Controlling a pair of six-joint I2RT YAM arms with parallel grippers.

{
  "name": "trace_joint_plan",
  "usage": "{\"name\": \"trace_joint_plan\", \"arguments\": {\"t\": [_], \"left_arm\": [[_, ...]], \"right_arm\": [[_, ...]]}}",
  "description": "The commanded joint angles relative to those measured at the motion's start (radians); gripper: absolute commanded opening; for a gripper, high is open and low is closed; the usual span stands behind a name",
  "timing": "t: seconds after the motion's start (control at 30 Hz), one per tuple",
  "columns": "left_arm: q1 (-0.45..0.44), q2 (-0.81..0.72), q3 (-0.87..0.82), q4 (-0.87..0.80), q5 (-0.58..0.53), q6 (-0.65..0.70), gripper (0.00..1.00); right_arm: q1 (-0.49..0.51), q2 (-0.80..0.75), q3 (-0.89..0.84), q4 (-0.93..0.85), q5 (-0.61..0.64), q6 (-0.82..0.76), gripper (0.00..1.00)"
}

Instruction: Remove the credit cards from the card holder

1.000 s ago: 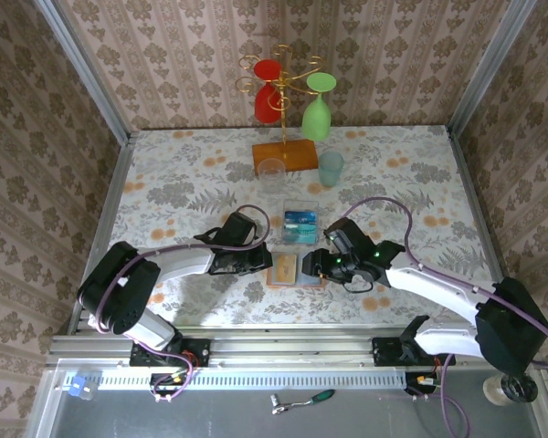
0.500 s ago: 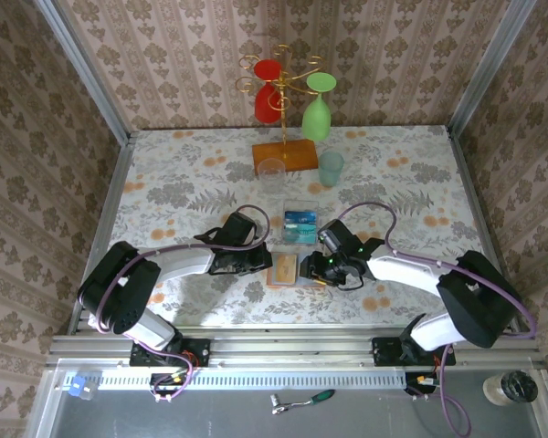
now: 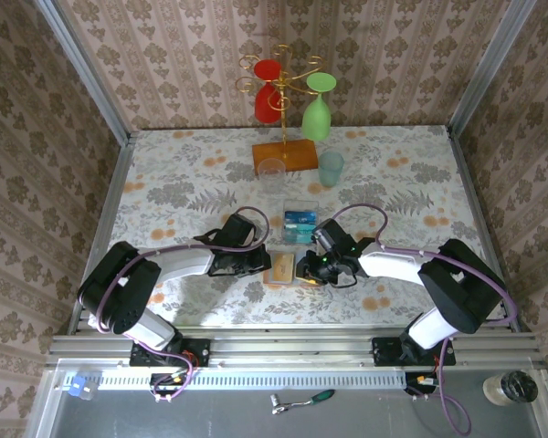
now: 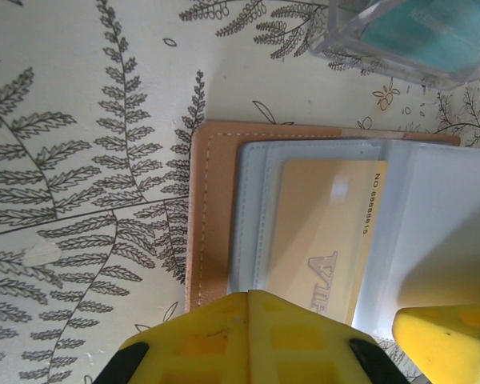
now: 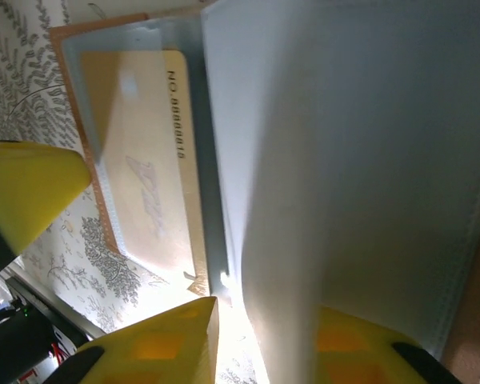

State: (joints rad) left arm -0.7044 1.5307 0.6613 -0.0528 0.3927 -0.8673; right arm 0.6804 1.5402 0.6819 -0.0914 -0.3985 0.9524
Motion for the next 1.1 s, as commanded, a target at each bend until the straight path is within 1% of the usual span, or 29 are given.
{"name": "trace_joint_plan", "arguments": {"t": [0.0, 0.1, 0.27, 0.43, 0.87, 0.97, 1.07], "left_arm": [[0.010, 0.000, -0.012, -0.005, 0.001, 0.002, 0.08], [0.011, 0.017, -0.017, 0.005, 0.009, -0.001, 0.08], [0.011, 0.029, -0.025, 0.014, 0.014, -0.002, 0.08], [0.014, 0.030, -0.030, 0.012, 0.015, 0.001, 0.08], [0.020, 0.029, -0.042, -0.015, 0.005, -0.002, 0.08], [0.022, 0.029, -0.042, -0.025, 0.002, -0.002, 0.08], [0.023, 0.027, -0.042, -0.032, 0.001, 0.000, 0.08]], "right_arm": [[0.001, 0.007, 0.028, 0.009, -0.022, 0.006, 0.19], [0.000, 0.004, 0.033, 0.007, -0.022, 0.008, 0.18], [0.000, 0.033, 0.039, 0.041, -0.048, 0.020, 0.24], [0.006, 0.071, 0.044, 0.075, -0.064, 0.033, 0.24], [0.005, 0.051, 0.032, 0.081, -0.053, 0.039, 0.09], [0.003, 0.049, 0.033, 0.053, -0.040, 0.025, 0.10], [0.002, 0.041, 0.046, -0.015, -0.007, -0.006, 0.15]]}}
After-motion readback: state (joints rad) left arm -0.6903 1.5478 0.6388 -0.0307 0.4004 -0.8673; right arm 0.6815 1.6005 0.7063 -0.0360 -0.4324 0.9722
